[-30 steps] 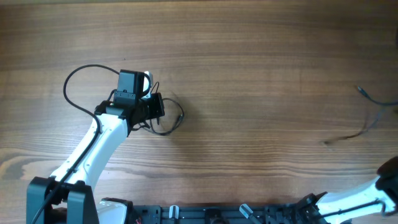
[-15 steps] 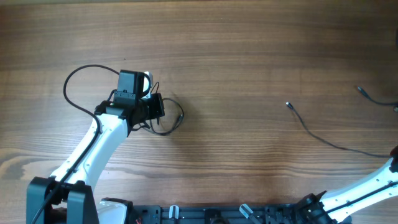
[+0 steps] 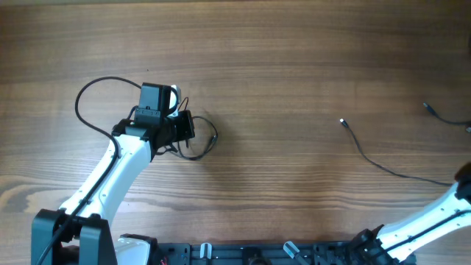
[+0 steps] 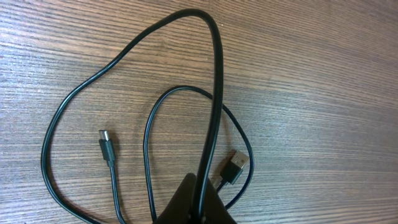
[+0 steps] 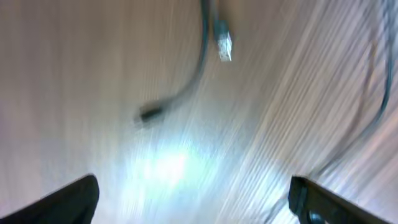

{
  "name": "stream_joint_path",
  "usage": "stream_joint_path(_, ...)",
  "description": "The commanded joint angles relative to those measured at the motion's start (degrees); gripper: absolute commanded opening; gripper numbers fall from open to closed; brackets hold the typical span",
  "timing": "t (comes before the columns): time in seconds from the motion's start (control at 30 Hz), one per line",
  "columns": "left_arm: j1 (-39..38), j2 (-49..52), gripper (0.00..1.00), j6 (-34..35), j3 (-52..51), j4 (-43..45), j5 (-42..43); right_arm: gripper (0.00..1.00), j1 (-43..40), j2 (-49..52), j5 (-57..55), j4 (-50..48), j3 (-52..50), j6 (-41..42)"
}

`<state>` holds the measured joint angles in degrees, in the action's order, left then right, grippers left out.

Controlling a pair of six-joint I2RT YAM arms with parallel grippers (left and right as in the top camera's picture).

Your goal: Untangle cables

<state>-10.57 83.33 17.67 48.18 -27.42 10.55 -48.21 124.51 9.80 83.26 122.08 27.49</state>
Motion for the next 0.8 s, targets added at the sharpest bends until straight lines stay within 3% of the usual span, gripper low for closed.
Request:
stream_joint_path(0.0,-0.3,-0.7,0.04,-0.9,0.3,0.0,0.5,1.0,4.7,-0.1,-3.6,3.9,0.4,5.7)
stream_joint_path(0.3,-0.3,-0.7,0.04,-1.0,0.3,0.0,0.5,1.0,10.3,-6.6,-7.8,7.5,-5.4,7.1)
stream_joint_path(0.57,-0.3,-0.7,0.04,-1.0,0.3,0.7,0.5,1.0,10.6,-28.9,-3.2,-6.1,-31.0,7.0)
stream_joint_path(0.77,-0.3,-0.7,0.04,-1.0,0.3,1.4,0.5,1.0,12.6,-37.4,2.1,-14.6,-50.2,10.3)
